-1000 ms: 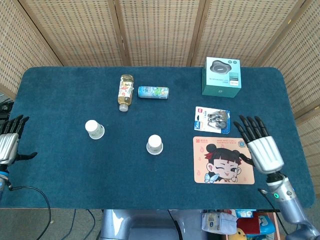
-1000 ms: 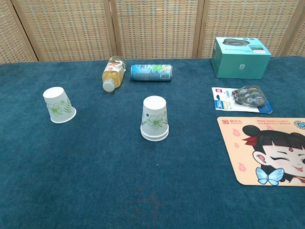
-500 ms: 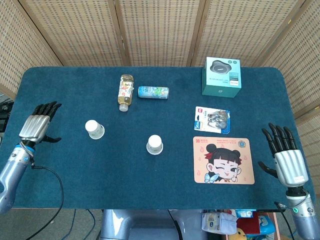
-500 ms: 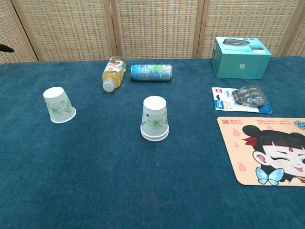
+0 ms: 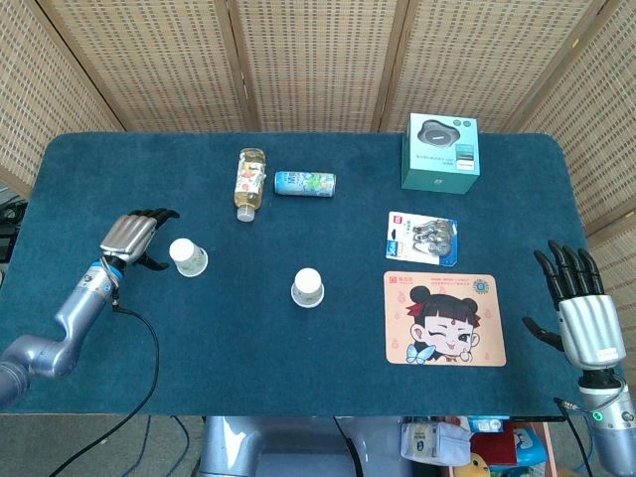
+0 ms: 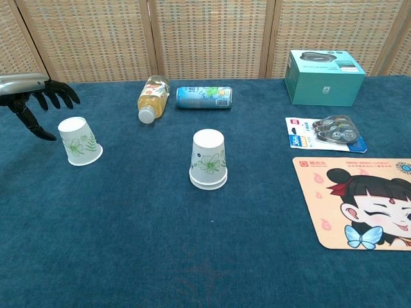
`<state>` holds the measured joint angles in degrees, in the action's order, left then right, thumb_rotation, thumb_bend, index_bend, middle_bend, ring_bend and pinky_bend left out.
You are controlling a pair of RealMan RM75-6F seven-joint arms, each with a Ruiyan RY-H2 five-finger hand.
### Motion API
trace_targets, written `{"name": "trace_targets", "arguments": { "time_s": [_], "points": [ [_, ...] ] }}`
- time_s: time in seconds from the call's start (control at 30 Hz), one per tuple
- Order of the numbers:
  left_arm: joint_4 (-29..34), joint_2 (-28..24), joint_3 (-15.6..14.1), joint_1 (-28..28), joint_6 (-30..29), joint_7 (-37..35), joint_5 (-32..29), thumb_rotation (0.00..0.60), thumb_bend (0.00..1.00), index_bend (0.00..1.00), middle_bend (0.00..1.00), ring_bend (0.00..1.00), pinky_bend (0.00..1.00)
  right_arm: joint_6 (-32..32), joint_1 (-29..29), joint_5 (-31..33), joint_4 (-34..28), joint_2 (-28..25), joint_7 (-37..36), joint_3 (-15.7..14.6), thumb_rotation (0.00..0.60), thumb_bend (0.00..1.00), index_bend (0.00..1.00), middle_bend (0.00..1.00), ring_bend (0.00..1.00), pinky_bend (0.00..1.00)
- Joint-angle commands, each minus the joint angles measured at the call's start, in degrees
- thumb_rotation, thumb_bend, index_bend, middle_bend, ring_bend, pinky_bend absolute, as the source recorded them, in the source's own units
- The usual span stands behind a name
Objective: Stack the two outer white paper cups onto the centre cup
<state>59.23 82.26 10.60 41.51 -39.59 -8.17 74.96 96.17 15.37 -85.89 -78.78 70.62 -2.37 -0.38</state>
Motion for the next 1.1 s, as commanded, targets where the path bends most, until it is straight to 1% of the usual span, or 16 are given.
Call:
{"name": "trace_targets", "arguments": {
  "time_s": [0.03, 0.17, 0.33, 0.4, 0.5, 0.6, 0.8, 0.93, 1.03, 1.1],
  "points": [
    [-0.86, 1.21, -0.59, 0.85, 0.99, 1.08, -0.55, 0.6, 0.05, 0.32, 0.37, 0.35, 0.38, -0.44, -0.28, -0.38, -0.04, -0.02, -0.01, 0.46, 0.6, 0.0, 0.0, 0.0, 0.0, 0.0],
    [-1.03, 2.37, -0.71, 1.31, 0.64, 1.24, -0.87, 0.6, 0.05, 0.35, 0.39, 0.37, 0.4, -1.15, -0.64, -0.8, -0.03, 0.01, 0.06, 1.17, 0.6, 0.0, 0.0, 0.0, 0.0, 0.0],
    [-1.95, 3.58, -1.03, 1.7, -0.25, 1.46, -0.68, 0.6, 0.05, 0.36, 0.4, 0.37, 0.4, -2.22, -0.98, -1.22, 0.01, 0.04, -0.26, 1.83, 0.6, 0.0, 0.0, 0.0, 0.0, 0.0],
    [-2.43, 4.01, -0.98, 1.83, -0.52, 1.51, -0.8, 0.6, 0.06, 0.38, 0.42, 0.39, 0.42, -2.37, -1.11, -1.39, 0.0, 0.02, -0.3, 2.05, 0.6, 0.0, 0.0, 0.0, 0.0, 0.0],
    [-3.13, 4.68, -0.89, 1.91, -1.16, 1.58, -0.86, 0.6, 0.1, 0.42, 0.45, 0.42, 0.44, -2.53, -1.27, -1.58, -0.03, 0.01, -0.38, 2.31, 0.6, 0.0, 0.0, 0.0, 0.0, 0.0],
    [-3.55, 5.39, -1.13, 2.19, -1.12, 1.31, -0.79, 0.6, 0.17, 0.44, 0.47, 0.43, 0.45, -2.76, -1.52, -1.76, -0.01, -0.02, -0.43, 2.79, 0.6, 0.0, 0.0, 0.0, 0.0, 0.0],
    [-3.55, 5.5, -1.17, 2.44, -1.68, 1.09, -0.83, 0.6, 0.17, 0.45, 0.48, 0.43, 0.45, -3.3, -1.91, -2.08, -0.04, -0.07, -0.6, 3.53, 0.6, 0.0, 0.0, 0.0, 0.0, 0.0],
    [-2.56, 4.8, -0.9, 2.24, -3.41, 1.23, -0.57, 0.6, 0.17, 0.45, 0.48, 0.43, 0.45, -3.52, -2.14, -2.3, -0.13, -0.16, -0.83, 3.88, 0.6, 0.0, 0.0, 0.0, 0.0, 0.0],
    [-0.5, 3.73, -0.22, 1.92, -5.52, 0.44, -0.27, 0.6, 0.17, 0.45, 0.48, 0.43, 0.45, -3.54, -2.35, -2.47, -0.18, -0.21, -0.85, 4.2, 0.6, 0.0, 0.0, 0.0, 0.0, 0.0],
    [3.0, 2.01, 0.56, 1.73, -8.45, -0.32, 1.0, 0.6, 0.17, 0.45, 0.48, 0.43, 0.45, -3.35, -2.53, -2.47, -0.24, -0.19, -0.75, 4.54, 0.6, 0.0, 0.0, 0.0, 0.0, 0.0]
  ]
}}
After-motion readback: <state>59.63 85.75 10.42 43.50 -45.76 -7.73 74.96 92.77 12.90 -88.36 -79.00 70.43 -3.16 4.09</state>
